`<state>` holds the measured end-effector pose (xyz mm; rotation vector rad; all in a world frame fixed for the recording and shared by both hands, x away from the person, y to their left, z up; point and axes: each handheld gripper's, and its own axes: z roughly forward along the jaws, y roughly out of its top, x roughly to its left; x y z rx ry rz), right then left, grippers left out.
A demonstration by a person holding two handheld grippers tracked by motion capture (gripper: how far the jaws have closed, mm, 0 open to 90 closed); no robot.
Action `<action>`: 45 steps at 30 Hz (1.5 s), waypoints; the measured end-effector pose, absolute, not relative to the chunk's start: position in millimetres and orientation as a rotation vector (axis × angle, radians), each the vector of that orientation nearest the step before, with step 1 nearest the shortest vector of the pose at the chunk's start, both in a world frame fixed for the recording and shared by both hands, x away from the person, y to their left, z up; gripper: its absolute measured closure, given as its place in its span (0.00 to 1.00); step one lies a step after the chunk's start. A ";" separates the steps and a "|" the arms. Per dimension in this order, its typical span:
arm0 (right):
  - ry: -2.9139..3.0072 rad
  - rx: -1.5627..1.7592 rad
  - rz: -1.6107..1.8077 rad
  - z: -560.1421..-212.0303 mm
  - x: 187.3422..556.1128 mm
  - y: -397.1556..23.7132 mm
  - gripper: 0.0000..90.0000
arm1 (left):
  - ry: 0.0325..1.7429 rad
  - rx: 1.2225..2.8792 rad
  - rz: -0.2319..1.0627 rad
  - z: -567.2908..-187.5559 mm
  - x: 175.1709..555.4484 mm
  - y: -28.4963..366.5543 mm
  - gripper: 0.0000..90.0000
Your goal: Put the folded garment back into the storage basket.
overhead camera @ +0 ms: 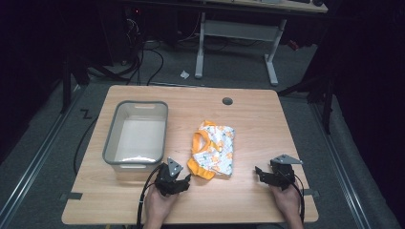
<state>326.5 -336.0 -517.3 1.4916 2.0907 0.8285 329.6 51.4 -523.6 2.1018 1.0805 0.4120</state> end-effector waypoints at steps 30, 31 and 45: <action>2.090 1.493 0.828 -517.3 326.5 -335.9 0.31 | 1.078 2.108 0.406 -523.5 329.7 50.6 0.35; 2.089 1.492 0.827 -517.3 326.6 -335.9 0.31 | 1.079 2.107 0.406 -523.5 329.8 50.6 0.35; 2.089 1.492 0.827 -517.3 326.5 -335.9 0.31 | 1.099 2.114 0.333 -516.4 328.9 50.4 0.30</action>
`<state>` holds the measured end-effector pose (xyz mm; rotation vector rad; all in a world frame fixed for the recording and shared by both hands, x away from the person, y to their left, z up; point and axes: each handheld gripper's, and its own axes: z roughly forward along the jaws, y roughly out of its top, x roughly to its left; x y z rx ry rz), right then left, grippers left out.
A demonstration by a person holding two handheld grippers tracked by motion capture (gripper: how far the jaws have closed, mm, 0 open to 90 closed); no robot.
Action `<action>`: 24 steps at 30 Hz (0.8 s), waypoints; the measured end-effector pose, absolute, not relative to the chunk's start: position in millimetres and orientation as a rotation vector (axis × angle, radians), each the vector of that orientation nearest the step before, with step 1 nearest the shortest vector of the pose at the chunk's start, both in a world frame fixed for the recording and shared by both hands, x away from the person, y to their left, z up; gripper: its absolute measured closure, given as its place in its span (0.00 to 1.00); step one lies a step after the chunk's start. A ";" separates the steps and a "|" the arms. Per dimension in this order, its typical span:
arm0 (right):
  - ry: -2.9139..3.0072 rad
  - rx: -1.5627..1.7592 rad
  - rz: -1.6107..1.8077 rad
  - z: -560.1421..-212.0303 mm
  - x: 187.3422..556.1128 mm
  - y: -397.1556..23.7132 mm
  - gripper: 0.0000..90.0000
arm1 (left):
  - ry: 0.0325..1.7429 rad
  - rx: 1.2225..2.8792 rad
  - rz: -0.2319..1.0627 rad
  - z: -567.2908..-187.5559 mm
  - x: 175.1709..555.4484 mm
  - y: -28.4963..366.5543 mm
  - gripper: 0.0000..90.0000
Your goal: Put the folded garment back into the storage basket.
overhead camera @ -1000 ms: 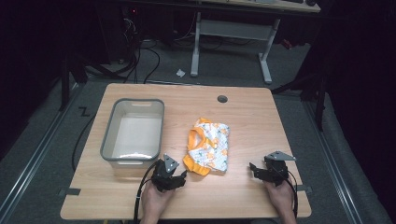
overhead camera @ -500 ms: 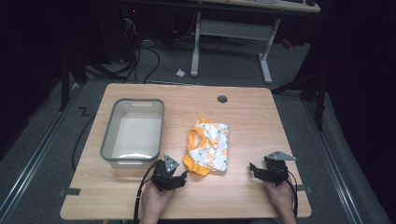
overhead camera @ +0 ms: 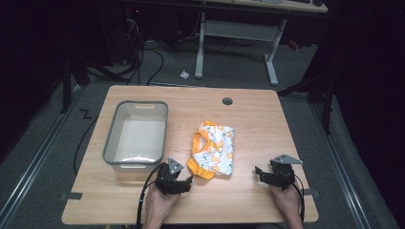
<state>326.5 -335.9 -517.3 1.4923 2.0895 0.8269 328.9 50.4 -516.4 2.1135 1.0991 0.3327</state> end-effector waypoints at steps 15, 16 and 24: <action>2.091 1.491 0.826 -517.2 326.5 -336.0 0.31 | 1.068 2.053 0.256 -496.0 328.2 46.3 0.30; 2.091 1.491 0.826 -517.2 326.5 -336.0 0.31 | 1.064 2.054 0.252 -494.4 329.0 45.6 0.30; 2.091 1.491 0.826 -517.2 326.5 -336.0 0.31 | 1.050 2.061 0.250 -487.7 333.9 39.5 0.32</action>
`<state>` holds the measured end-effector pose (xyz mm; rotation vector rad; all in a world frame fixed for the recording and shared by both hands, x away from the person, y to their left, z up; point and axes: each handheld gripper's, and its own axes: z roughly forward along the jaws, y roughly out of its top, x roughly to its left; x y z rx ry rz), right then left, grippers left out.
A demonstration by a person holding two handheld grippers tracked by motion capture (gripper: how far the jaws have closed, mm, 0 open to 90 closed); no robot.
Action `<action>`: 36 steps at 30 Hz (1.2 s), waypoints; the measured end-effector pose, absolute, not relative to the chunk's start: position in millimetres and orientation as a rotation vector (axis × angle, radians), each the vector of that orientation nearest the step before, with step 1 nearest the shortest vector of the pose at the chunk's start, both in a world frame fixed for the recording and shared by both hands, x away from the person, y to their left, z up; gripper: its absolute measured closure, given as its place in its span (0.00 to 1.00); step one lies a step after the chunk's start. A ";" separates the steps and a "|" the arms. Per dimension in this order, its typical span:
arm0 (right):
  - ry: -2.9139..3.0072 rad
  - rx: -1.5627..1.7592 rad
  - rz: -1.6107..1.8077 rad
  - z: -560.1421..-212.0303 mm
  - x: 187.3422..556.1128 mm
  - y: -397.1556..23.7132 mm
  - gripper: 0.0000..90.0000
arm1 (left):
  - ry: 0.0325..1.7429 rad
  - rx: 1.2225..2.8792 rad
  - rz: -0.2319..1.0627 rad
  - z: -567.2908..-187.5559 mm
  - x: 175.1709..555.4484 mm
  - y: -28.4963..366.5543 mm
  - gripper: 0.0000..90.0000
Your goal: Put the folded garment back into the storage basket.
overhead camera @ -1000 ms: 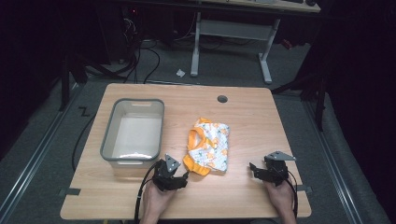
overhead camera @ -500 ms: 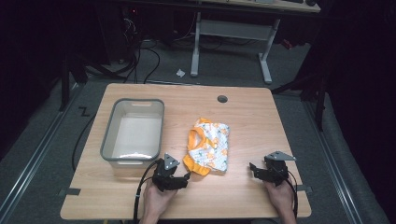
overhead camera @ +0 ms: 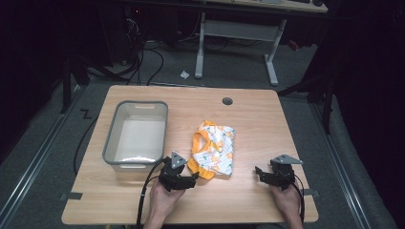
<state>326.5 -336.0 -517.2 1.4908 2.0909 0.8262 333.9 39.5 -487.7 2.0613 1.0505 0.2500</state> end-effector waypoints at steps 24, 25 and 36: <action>2.091 1.490 0.826 -517.2 326.5 -336.0 0.31 | 1.095 2.100 0.295 -469.1 376.8 10.7 0.31; 2.091 1.491 0.826 -517.2 326.5 -336.0 0.31 | 1.100 2.100 0.293 -469.1 378.7 10.0 0.31; 2.092 1.490 0.826 -517.2 326.5 -336.0 0.31 | 1.122 2.128 0.311 -470.5 401.0 -5.3 0.28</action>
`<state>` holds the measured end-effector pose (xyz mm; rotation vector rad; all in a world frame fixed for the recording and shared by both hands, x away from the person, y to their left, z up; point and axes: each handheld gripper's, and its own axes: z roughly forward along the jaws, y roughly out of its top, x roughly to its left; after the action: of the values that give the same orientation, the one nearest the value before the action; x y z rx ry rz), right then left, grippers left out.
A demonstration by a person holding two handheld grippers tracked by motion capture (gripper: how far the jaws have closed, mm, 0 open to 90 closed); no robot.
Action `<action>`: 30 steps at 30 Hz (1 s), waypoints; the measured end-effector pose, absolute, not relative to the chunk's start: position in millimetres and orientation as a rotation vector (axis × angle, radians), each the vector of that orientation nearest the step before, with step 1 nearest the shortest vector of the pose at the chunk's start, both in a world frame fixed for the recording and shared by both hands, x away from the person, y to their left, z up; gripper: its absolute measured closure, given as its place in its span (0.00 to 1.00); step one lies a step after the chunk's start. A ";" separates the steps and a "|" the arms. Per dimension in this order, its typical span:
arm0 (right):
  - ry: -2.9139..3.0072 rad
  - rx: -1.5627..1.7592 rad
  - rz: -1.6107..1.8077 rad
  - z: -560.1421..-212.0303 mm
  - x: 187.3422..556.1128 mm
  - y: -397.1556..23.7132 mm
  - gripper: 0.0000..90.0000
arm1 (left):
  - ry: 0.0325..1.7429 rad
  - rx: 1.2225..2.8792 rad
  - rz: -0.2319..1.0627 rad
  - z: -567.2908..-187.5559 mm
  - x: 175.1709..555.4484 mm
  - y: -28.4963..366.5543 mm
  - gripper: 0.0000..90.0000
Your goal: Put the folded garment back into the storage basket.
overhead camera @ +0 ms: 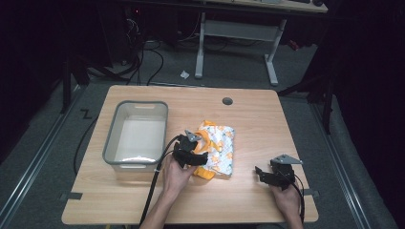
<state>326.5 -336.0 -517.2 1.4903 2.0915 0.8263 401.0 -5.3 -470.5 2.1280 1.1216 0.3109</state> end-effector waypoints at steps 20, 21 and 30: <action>2.091 1.491 0.827 -517.2 326.5 -335.9 0.31 | 1.180 2.144 0.317 -490.2 430.0 -19.3 0.24; 2.091 1.491 0.827 -517.2 326.5 -335.9 0.31 | 1.181 2.148 0.317 -491.3 430.5 -19.8 0.24; 2.091 1.491 0.827 -517.2 326.5 -335.9 0.31 | 1.192 2.178 0.308 -506.1 434.2 -19.8 0.27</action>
<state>326.5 -335.9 -517.2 1.4909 2.0910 0.8272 434.2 -19.8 -506.1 2.1782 1.1924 0.3076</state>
